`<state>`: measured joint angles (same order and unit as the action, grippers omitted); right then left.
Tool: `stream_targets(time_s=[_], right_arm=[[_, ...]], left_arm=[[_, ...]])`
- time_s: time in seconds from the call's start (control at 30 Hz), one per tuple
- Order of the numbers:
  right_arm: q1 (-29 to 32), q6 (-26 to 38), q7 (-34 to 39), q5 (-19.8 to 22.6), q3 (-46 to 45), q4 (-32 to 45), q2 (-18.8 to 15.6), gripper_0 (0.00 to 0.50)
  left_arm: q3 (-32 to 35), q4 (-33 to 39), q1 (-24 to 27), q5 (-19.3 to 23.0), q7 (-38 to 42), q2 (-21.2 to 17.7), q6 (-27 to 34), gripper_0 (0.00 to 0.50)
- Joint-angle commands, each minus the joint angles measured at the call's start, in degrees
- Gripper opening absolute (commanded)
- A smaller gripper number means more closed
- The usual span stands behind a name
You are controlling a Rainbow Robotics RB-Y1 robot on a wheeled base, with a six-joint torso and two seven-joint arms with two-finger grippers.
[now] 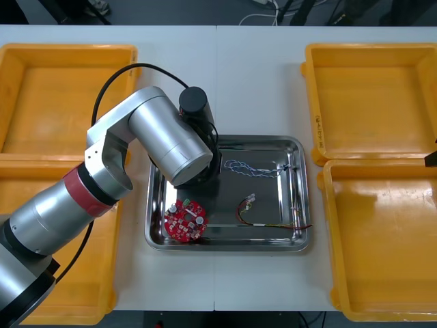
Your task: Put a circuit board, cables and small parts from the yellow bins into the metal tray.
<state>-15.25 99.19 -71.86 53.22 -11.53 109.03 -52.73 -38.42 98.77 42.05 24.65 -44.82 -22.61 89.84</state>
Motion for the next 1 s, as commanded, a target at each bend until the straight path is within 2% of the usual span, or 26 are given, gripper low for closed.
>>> stream_targets(time_s=[0.03, 0.33, 0.63, 0.77, 0.9, 1.0], right_arm=[[1.98, -0.49, -1.09, 1.36, -1.83, 0.22, -2.55, 0.500], [2.59, -0.40, -1.88, 3.29, -1.74, 0.49, -2.55, 0.500], [2.86, -0.40, -2.67, 3.99, -1.65, 1.98, -2.55, 0.500], [2.86, -0.40, -3.64, 3.47, -0.86, 2.60, -2.55, 0.500], [2.86, -0.40, -4.08, 0.65, 0.37, 4.18, -2.55, 0.500], [2.86, -0.40, -4.08, 0.04, 0.63, 4.18, -2.55, 0.500]], left_arm=[[3.97, 5.74, 2.16, 2.59, 4.30, -1.56, 3.94, 0.500], [11.79, 14.35, 2.07, 9.80, 3.42, -5.51, 13.61, 0.500], [17.68, 18.13, 1.89, 15.34, 1.84, -10.17, 20.16, 0.500], [20.93, 19.18, 1.02, 17.62, -1.15, -12.54, 20.16, 0.500], [24.45, 20.15, -1.18, 18.85, -3.96, -15.01, 20.16, 0.500], [26.29, 20.33, -2.68, 19.56, -6.07, -16.85, 20.16, 0.500]])
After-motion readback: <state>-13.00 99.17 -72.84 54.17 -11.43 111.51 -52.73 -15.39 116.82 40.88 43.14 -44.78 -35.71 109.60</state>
